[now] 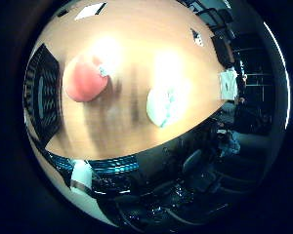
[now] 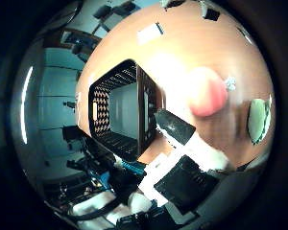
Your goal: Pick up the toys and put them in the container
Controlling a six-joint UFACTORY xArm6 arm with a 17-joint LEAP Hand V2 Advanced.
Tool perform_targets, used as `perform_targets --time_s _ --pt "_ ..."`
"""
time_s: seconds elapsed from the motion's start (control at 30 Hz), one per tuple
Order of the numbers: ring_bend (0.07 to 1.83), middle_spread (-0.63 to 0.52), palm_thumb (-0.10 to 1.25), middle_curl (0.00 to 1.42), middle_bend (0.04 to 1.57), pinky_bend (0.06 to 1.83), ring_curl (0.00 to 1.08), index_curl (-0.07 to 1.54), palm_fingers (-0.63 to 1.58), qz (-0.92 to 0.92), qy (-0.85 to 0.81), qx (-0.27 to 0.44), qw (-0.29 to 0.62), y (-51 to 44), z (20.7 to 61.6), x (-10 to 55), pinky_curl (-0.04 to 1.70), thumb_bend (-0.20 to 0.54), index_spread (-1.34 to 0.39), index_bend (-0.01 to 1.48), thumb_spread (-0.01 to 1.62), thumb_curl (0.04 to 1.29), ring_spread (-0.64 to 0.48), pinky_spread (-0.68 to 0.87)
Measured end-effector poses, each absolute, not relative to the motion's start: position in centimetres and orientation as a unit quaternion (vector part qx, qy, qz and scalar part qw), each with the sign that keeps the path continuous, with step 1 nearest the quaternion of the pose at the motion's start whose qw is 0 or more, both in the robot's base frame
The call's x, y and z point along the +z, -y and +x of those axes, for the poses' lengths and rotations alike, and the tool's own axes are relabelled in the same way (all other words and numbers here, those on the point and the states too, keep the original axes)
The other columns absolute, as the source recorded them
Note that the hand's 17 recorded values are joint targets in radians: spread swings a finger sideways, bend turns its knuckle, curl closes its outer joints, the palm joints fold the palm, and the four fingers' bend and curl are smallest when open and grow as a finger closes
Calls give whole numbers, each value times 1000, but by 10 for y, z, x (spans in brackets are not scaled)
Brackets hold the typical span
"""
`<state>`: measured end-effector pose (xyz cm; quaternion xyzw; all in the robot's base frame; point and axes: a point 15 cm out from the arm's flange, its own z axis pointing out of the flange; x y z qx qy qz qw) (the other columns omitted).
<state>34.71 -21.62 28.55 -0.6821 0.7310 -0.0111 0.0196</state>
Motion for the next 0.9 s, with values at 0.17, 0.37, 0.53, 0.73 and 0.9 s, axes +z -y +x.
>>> perform_targets --time_s 0.17,0.37,0.53,0.73,0.9 --pt "368 -75 612 362 203 444 209 303 228 -690 -724 3 6 220 357 258 188 -23 -401 169 1096 292 80 353" --pt "330 -56 600 351 192 393 211 303 189 -692 -722 6 4 229 374 225 210 -22 -405 171 1098 288 131 357" --pt "302 -54 593 339 192 354 215 307 182 -692 -722 16 1 234 383 196 229 -21 -405 173 1100 293 154 363" --pt "289 -43 591 334 197 315 227 303 193 -694 -719 27 -2 233 388 171 253 -21 -404 166 1101 297 158 360" --pt "288 -57 591 343 213 282 232 300 246 -695 -719 37 -4 232 389 152 260 -21 -406 169 1101 298 132 362"
